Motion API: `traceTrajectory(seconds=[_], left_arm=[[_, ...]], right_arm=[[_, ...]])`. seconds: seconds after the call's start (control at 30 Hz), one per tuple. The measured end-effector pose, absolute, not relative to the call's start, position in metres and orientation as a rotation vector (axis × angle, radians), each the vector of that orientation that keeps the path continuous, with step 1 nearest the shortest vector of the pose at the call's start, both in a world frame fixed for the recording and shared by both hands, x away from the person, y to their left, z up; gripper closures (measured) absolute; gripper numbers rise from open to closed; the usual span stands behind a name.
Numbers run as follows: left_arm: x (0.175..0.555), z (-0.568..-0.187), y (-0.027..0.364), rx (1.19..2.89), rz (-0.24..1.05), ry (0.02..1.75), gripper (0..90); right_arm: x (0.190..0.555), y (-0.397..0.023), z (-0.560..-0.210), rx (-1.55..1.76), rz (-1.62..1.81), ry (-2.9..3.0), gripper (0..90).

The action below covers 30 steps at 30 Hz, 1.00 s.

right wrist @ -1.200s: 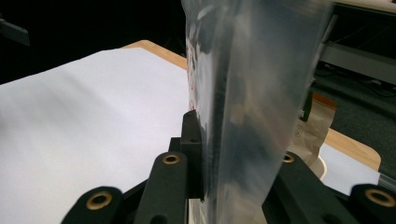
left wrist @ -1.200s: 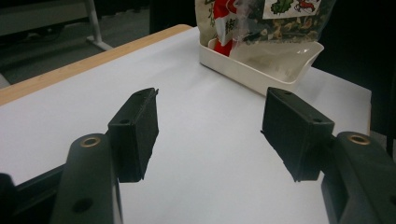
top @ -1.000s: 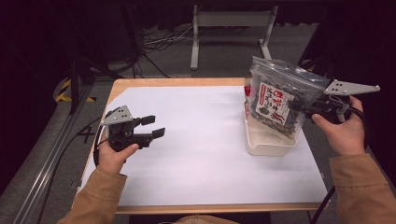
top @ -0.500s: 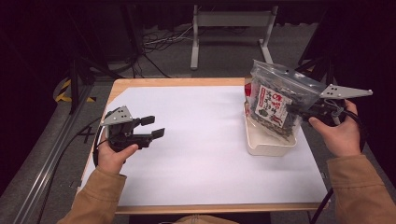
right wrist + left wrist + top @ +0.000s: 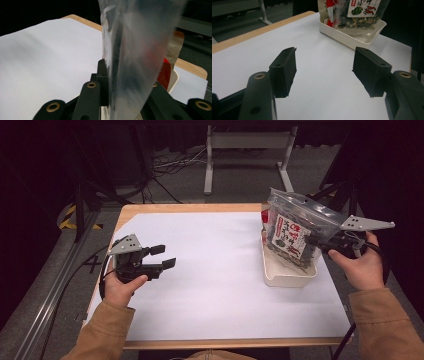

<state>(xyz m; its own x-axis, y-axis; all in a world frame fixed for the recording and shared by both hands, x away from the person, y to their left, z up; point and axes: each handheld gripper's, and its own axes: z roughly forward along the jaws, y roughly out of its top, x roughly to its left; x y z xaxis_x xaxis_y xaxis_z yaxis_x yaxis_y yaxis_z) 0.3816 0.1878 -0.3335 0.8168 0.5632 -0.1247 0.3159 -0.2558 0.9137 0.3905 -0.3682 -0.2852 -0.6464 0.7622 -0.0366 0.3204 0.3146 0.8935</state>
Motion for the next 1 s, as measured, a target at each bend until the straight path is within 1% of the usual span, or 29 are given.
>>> traceTrajectory(seconds=[0.23, 0.57, 1.0], left_arm=[[0.382, -0.334, 0.188, 1.868, 0.273, 0.667, 35.8], [0.381, -0.335, 0.190, 1.862, 0.263, 0.681, 35.7], [0.382, -0.336, 0.188, 1.872, 0.263, 0.676, 35.6]], right_arm=[[0.389, -0.364, -0.287, 0.947, 1.267, 2.141, 76.1], [0.391, -0.366, -0.276, 0.996, 1.207, 2.165, 76.2], [0.396, -0.357, -0.274, 1.012, 1.173, 2.194, 76.3]])
